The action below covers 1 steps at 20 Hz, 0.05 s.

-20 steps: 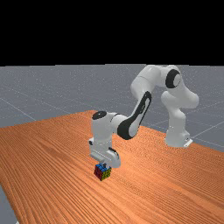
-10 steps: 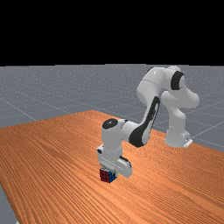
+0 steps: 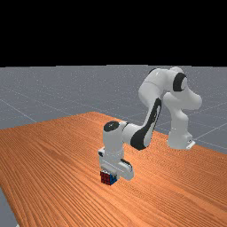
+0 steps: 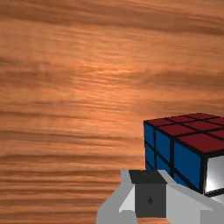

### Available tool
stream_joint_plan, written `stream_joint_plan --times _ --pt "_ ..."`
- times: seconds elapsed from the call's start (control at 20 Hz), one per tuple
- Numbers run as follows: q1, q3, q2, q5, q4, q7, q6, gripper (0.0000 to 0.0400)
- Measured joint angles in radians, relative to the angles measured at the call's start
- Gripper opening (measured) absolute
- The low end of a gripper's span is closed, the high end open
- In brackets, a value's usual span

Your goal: Rotate the cube till the blue face upward

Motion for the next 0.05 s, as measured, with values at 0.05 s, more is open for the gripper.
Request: stream_joint_plan --times 0.05 --pt "-0.001 0.0 0.004 0.0 0.0 0.0 -0.002 0.0"
